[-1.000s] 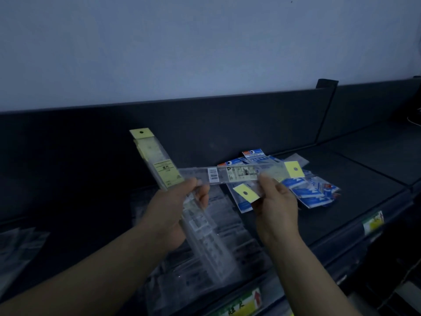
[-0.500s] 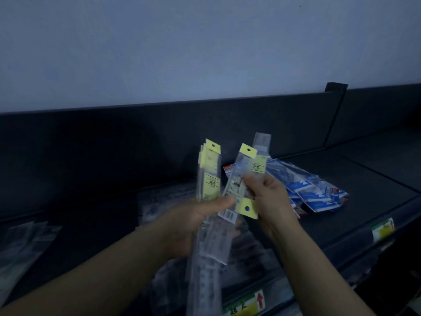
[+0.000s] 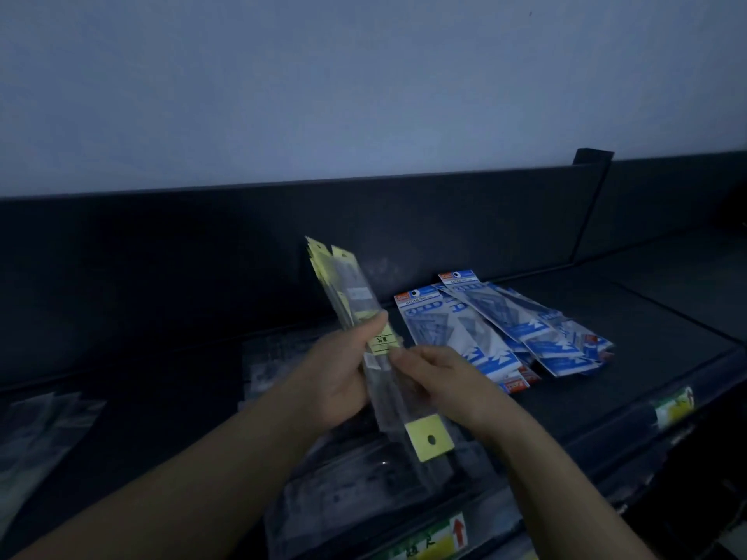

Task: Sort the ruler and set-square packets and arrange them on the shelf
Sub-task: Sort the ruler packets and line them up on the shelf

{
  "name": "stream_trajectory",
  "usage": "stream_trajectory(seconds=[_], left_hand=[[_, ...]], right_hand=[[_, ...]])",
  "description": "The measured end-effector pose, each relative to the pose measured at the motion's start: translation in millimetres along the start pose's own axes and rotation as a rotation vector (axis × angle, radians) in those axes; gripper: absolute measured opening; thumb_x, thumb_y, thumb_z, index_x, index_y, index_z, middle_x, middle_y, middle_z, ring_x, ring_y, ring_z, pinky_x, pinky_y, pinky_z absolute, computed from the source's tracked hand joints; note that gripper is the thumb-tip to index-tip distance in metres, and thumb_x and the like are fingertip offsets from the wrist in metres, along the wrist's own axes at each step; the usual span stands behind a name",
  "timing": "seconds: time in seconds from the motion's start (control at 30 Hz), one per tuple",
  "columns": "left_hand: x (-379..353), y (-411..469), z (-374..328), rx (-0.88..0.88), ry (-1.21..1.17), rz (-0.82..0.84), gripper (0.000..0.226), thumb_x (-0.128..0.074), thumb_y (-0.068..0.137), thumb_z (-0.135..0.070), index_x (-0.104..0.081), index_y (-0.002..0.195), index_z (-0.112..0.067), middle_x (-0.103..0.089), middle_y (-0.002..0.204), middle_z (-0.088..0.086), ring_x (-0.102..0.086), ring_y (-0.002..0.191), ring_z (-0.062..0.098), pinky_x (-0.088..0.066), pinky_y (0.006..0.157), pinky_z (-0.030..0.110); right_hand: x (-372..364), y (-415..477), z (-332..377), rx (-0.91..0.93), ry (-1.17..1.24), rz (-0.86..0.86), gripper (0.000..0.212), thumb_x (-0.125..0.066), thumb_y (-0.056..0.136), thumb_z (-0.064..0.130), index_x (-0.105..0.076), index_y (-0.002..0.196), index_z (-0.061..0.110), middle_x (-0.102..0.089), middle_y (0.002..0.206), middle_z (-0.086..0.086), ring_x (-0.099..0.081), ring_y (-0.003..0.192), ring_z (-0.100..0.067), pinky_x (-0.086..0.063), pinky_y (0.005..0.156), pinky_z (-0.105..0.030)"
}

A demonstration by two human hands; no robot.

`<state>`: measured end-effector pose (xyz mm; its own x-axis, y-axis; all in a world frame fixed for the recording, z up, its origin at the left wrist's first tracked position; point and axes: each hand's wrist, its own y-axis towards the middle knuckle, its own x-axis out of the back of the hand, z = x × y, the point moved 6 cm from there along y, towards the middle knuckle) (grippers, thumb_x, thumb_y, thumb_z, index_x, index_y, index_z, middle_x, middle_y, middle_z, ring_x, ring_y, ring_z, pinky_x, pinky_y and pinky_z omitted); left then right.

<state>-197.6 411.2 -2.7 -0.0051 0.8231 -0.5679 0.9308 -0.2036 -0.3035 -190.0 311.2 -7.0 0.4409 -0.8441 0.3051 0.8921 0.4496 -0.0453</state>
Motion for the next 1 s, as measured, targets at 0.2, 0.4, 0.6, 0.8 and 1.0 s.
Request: stream_trajectory(seconds=[0.2, 0.4, 0.6, 0.8, 1.0], left_hand=[[4, 6, -22, -0.199, -0.237, -0.069, 0.011, -0.048, 0.098, -0.007, -0.058, 0.098, -0.005, -0.067, 0.088, 0.008, -0.065, 0.082, 0.016, -0.055, 0.083, 0.034], [25, 4, -54, -0.419, -0.341, -0.14, 0.015, -0.059, 0.094, -0.017, -0.056, 0.082, -0.007, -0.057, 0.072, 0.003, -0.061, 0.067, 0.011, -0.057, 0.081, 0.035], [18, 12, -34, -0.411, -0.326, -0.212, 0.024, -0.062, 0.092, -0.023, -0.049, 0.076, -0.011, -0.048, 0.063, 0.001, -0.054, 0.05, 0.009, -0.058, 0.072, 0.034], [14, 8, -31, -0.48, -0.27, -0.229, 0.023, -0.059, 0.094, -0.027, -0.046, 0.084, -0.011, -0.047, 0.069, 0.001, -0.055, 0.054, 0.009, -0.057, 0.072, 0.032], [13, -6, -29, -0.367, -0.228, -0.156, 0.021, -0.058, 0.094, -0.03, -0.051, 0.084, -0.012, -0.054, 0.071, 0.002, -0.059, 0.064, 0.013, -0.057, 0.07, 0.035]], right_hand=[[11, -1, 4, -0.044, 0.007, -0.075, 0.046, -0.06, 0.085, 0.051, -0.058, 0.09, 0.004, -0.063, 0.076, -0.002, -0.058, 0.069, -0.015, -0.045, 0.068, -0.034], [3, -6, 2, -0.199, 0.344, 0.074, 0.041, -0.057, 0.089, 0.037, -0.065, 0.104, 0.0, -0.071, 0.088, -0.018, -0.069, 0.071, -0.023, -0.059, 0.062, -0.032], [-27, 6, 21, -0.161, 0.757, 0.108, 0.045, -0.058, 0.081, 0.03, -0.064, 0.116, 0.001, -0.067, 0.116, -0.019, -0.065, 0.106, -0.028, -0.055, 0.089, -0.039], [-29, 7, 17, -0.171, 0.794, 0.046, 0.031, -0.044, 0.096, 0.017, -0.061, 0.114, -0.001, -0.068, 0.111, -0.02, -0.068, 0.093, -0.024, -0.057, 0.083, -0.038], [-10, -7, 14, -0.092, 0.426, -0.028, 0.02, -0.07, 0.079, 0.021, -0.064, 0.089, 0.005, -0.068, 0.081, -0.011, -0.064, 0.07, -0.018, -0.055, 0.065, -0.03]])
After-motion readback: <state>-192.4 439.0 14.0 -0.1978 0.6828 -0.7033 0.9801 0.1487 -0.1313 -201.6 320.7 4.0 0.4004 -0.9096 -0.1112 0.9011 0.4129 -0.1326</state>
